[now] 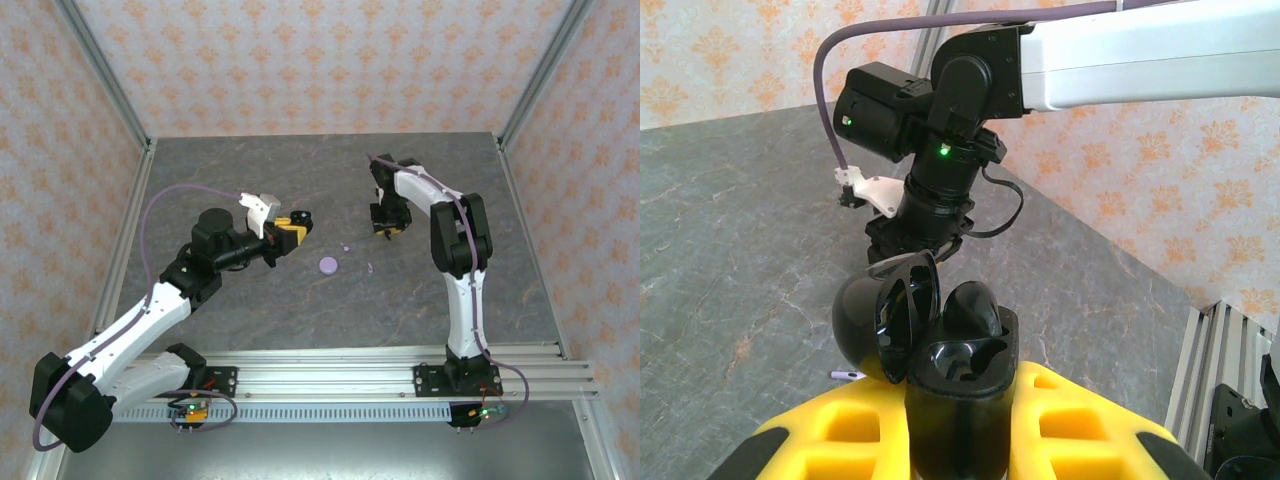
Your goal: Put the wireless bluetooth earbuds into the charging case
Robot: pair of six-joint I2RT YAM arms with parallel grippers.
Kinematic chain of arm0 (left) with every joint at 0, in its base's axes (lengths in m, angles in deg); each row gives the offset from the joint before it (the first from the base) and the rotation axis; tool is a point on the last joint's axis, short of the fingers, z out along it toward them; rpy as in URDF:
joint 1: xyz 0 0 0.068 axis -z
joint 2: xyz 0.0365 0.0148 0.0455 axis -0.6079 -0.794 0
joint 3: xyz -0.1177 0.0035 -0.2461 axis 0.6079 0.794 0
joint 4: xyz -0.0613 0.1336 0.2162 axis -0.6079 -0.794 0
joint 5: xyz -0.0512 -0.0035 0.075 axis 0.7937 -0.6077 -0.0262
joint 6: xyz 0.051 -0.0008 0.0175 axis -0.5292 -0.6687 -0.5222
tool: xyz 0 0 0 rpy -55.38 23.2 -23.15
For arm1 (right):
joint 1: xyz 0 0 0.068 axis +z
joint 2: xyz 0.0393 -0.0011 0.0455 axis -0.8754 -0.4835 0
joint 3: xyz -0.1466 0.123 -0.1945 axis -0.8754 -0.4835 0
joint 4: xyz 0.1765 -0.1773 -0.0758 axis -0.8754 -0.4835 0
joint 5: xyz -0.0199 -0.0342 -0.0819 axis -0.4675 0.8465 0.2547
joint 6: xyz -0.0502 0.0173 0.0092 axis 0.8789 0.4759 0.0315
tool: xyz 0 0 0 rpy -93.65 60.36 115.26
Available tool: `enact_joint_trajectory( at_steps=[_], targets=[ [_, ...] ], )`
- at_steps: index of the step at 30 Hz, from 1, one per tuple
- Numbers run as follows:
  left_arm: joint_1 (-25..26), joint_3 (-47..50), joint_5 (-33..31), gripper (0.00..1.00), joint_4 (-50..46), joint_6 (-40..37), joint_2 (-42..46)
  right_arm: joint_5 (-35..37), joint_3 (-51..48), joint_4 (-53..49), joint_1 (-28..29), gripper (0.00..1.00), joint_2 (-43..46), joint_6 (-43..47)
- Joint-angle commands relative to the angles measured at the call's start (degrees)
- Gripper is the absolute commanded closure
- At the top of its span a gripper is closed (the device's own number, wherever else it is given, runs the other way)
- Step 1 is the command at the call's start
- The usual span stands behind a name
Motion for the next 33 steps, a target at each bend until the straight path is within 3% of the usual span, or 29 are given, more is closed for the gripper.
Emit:
enact_joint_trajectory(
  at_steps=[1, 10, 15, 26, 33],
  targets=[
    [0.69, -1.42, -0.9, 0.92, -0.15, -1.31, 1.07, 2.05, 2.33, -3.82, -0.36, 0.66, -2.14, 2.15],
    [0.64, -1.6, -1.17, 0.92, -0.4, -1.48, 0.81, 3.23, 4.65, -6.41, -0.36, 0.66, -4.94, 4.28],
    [0.78, -1.92, -0.99, 0.92, -0.33, -1.48, 0.37, 3.96, 3.32, -5.9, -0.39, 0.74, -4.67, 3.37],
    [2.25, -3.33, -1.94, 0.92, -1.24, -2.17, -3.25, 2.35, -1.72, -2.73, -2.52, 0.8, -0.77, -1.27],
    [5.2, -1.94, -5.4, 0.92, 6.0, -2.82, -8.31, -6.5, -10.57, 5.69, -5.96, 0.82, 6.28, -5.73]
  ],
)
